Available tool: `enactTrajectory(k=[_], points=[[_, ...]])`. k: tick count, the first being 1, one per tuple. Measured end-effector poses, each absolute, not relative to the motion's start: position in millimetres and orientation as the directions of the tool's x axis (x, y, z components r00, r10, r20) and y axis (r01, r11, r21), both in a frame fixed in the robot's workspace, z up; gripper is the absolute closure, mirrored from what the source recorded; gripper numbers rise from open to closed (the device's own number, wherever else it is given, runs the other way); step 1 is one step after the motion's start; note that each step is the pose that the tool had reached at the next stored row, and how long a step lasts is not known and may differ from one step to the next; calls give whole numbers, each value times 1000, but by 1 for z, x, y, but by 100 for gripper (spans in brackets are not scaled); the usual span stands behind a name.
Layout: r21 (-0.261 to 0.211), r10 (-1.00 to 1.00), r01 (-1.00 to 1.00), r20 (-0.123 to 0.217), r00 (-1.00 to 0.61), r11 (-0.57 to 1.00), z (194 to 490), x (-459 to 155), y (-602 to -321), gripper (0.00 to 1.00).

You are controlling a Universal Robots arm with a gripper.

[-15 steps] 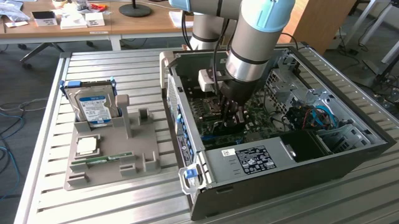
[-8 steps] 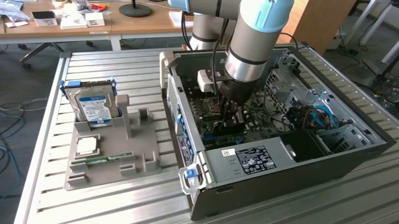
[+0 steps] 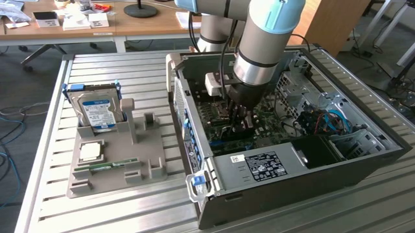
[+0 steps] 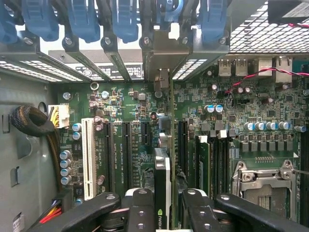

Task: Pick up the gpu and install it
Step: 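Insert the gpu into the slot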

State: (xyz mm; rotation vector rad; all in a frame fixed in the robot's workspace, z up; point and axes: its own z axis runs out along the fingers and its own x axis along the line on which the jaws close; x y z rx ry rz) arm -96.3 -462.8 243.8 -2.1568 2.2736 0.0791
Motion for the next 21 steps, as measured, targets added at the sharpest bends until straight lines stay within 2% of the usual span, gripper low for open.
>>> enactTrajectory(k=[4, 5, 13, 21], points=[[31, -998, -998, -41, -54, 53, 243, -97, -463, 73], [32, -998, -998, -40, -53, 52, 244, -96, -463, 66], [32, -998, -998, -39, -53, 52, 245, -96, -463, 66], [31, -998, -998, -33, -53, 52, 259, -96, -462, 66]])
